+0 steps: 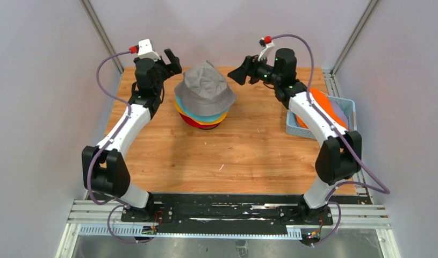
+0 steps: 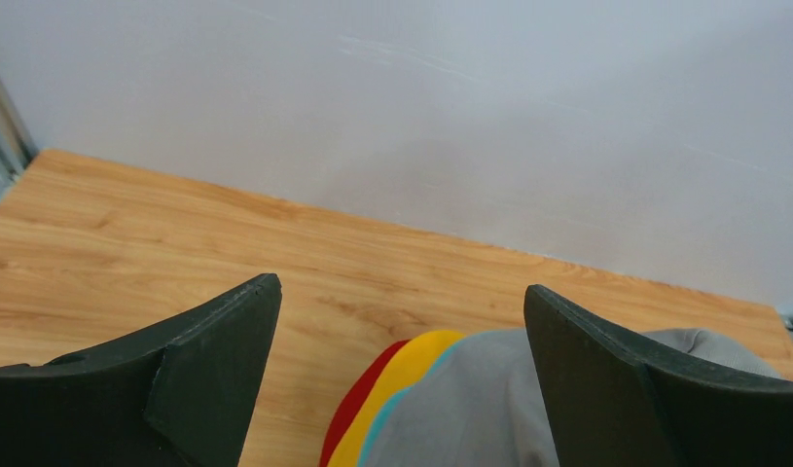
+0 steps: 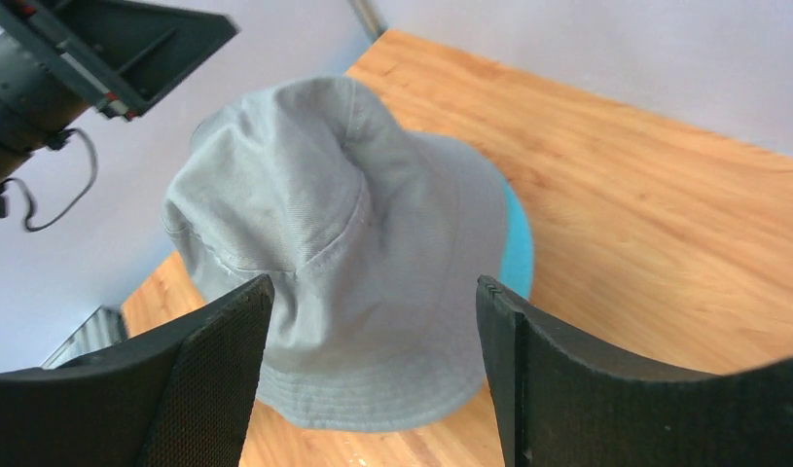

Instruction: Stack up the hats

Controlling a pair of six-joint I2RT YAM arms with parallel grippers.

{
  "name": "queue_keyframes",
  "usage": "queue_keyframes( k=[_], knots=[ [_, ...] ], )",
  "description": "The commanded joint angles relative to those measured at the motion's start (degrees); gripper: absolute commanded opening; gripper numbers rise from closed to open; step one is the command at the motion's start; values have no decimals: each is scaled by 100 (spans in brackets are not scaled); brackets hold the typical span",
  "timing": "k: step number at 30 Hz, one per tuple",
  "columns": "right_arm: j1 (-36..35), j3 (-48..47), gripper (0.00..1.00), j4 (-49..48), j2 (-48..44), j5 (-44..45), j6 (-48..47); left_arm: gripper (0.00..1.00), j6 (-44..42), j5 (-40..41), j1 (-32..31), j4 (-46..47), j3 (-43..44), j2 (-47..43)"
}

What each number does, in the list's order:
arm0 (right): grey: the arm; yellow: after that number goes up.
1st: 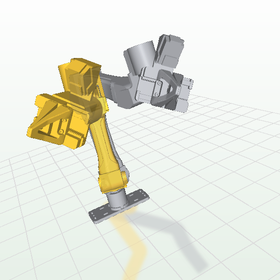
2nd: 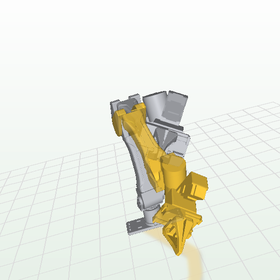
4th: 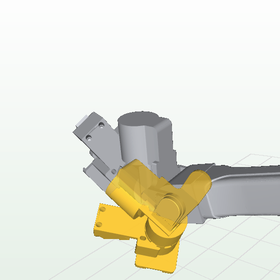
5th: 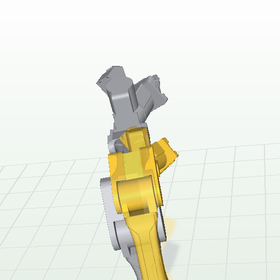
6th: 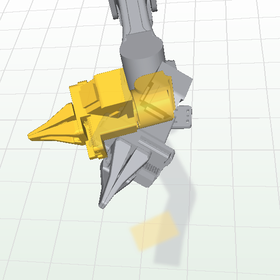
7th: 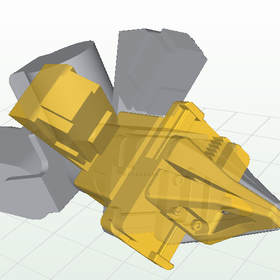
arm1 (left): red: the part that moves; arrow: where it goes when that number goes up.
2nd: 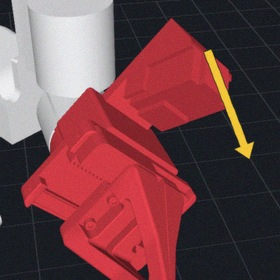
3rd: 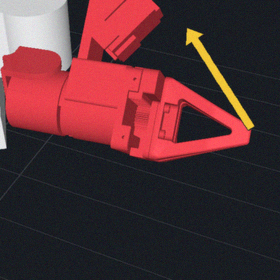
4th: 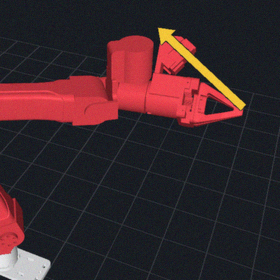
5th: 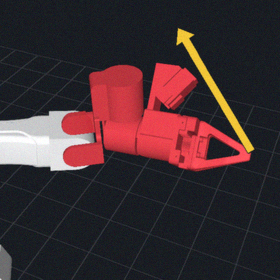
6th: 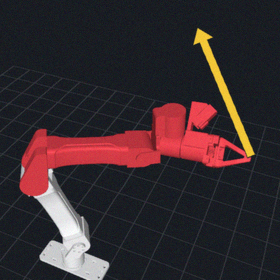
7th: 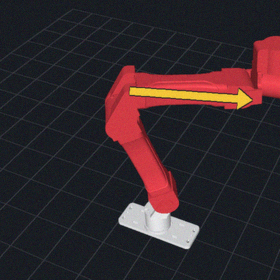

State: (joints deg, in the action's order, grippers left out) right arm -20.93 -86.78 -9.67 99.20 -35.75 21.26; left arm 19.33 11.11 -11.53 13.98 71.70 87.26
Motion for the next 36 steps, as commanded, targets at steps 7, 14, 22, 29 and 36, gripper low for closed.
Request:
queue_keyframes(
  k=[7,14,22,29,36],
  knots=[
    [628,242,73,2533,-1329,3972,-1096,87,363,-812,77,-159,-387,-1596],
    [1735,1070,65,3103,-1120,4122,-593,77,402,-746,-791,-167,-905,-2384],
    [1847,1178,62,3104,-40,4678,-795,74,683,-912,-1361,-149,-1077,-2156],
    [1956,1063,58,3104,633,5200,-888,74,717,-1091,-1524,-6,-1406,-2033],
    [2048,1112,53,3161,557,5218,-932,74,657,-1181,-1572,44,-1518,-1950]
  ],
)
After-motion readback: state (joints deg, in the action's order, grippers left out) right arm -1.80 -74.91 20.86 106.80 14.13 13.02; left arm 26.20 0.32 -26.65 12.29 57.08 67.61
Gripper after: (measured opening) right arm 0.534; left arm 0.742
